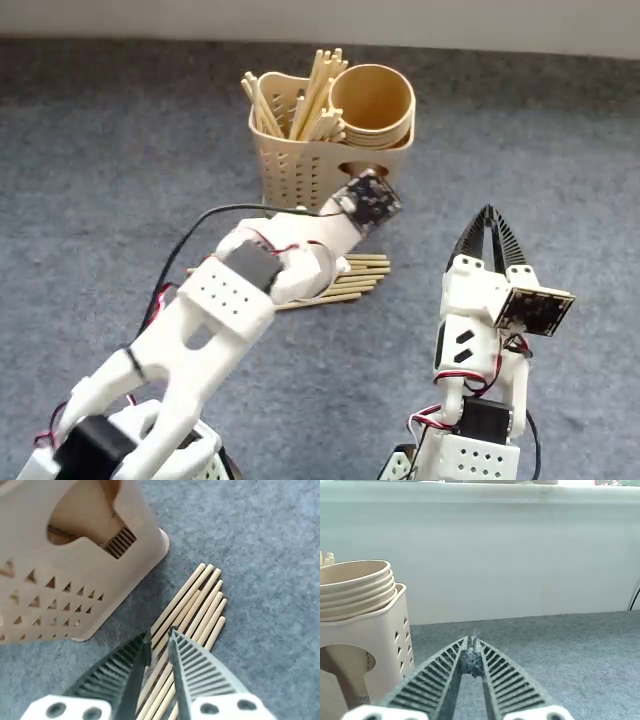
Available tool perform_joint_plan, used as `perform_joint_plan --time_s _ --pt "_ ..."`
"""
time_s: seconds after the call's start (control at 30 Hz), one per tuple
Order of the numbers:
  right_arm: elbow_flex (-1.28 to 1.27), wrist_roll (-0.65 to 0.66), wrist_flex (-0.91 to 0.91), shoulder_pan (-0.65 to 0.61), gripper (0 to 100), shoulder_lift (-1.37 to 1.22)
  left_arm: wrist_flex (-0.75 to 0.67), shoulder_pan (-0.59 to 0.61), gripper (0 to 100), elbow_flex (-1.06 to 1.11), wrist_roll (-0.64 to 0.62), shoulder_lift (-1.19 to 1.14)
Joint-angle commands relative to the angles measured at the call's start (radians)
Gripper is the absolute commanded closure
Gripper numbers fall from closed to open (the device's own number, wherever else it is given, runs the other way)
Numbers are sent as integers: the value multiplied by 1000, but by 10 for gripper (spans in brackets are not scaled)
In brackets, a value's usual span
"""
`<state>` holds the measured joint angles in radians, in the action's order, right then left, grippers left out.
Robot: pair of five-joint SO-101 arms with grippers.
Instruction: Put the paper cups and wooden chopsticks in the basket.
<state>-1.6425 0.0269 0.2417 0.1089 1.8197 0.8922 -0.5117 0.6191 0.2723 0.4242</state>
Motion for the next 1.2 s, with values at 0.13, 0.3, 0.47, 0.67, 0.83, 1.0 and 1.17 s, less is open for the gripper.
perform_joint_plan --time_s 0.13,0.3,0.47,0.67,0.83,1.0,1.17 --pt "15 15 -2 -4 978 12 124 -50 918 -251 83 -282" --pt "13 15 -2 19 978 12 170 -73 857 -323 101 -401" --pt "15 9 -4 68 978 12 170 -84 846 -334 152 -481" --pt "13 9 -4 68 978 12 163 -90 849 -334 244 -562" --pt "13 11 -4 68 978 12 169 -82 850 -363 245 -622" --pt "13 11 -4 67 978 12 169 -65 850 -432 245 -713" --pt "13 11 -4 67 978 12 176 -39 850 -496 242 -776"
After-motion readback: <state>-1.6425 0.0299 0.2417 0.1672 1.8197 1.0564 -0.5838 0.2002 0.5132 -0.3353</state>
